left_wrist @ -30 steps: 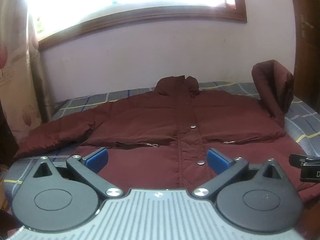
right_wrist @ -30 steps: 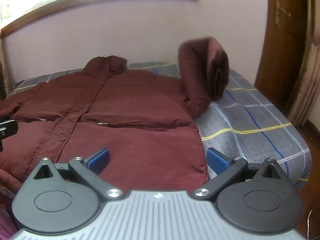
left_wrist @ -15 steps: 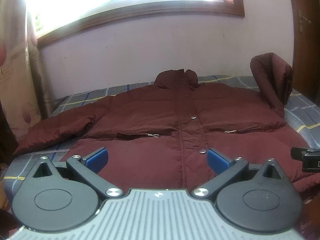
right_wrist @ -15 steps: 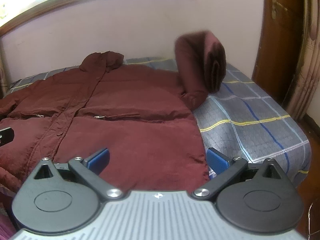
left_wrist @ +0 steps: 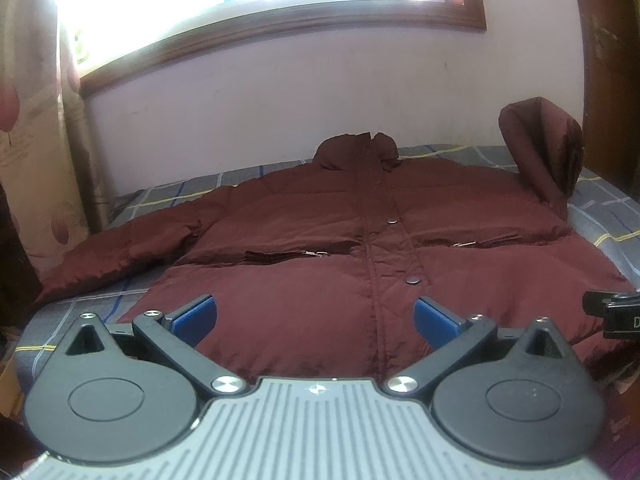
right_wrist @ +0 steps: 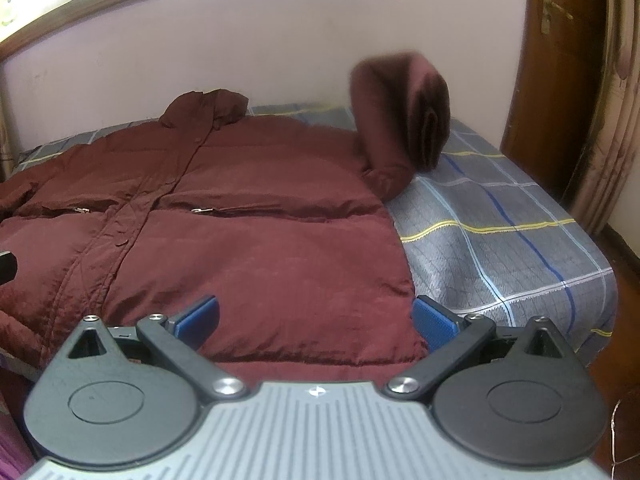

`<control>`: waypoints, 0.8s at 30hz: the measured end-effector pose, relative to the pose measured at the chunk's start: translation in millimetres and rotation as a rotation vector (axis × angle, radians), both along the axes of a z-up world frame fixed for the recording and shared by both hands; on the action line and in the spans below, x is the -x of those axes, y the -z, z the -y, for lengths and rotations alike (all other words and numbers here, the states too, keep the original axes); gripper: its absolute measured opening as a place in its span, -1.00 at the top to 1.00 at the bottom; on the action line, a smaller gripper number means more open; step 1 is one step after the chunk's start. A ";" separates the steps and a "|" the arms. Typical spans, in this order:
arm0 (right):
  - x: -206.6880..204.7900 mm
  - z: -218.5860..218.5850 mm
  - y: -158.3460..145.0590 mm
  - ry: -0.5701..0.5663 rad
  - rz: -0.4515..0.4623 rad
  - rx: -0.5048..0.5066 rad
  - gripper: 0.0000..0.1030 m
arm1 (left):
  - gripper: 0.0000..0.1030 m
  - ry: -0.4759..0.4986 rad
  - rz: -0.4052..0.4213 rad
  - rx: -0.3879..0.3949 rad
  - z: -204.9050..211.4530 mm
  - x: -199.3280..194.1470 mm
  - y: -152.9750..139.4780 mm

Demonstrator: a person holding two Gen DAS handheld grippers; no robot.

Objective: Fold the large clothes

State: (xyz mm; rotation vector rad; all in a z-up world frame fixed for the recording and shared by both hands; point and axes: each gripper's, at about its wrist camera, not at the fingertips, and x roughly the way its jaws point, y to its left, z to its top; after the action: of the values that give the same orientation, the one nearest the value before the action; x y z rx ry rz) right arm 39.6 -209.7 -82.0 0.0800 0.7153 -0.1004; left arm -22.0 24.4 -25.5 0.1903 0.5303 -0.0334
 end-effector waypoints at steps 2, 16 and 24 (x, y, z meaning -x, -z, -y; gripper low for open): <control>2.9 -1.5 0.6 0.003 0.005 0.013 -1.00 | -1.00 0.005 0.004 0.001 -1.2 2.6 1.4; 15.6 -16.7 15.3 -0.012 -0.010 0.088 -1.00 | -1.00 0.037 -0.004 -0.016 -3.3 23.1 21.3; 20.2 -27.1 19.8 -0.029 -0.003 0.150 -1.00 | -1.00 0.033 -0.003 -0.015 -5.9 28.3 24.3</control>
State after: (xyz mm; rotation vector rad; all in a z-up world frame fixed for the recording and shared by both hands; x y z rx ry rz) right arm 19.4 -182.7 -101.8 -0.0741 0.7096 -0.1261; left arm -50.3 30.3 -49.7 0.2138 0.5302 -0.0617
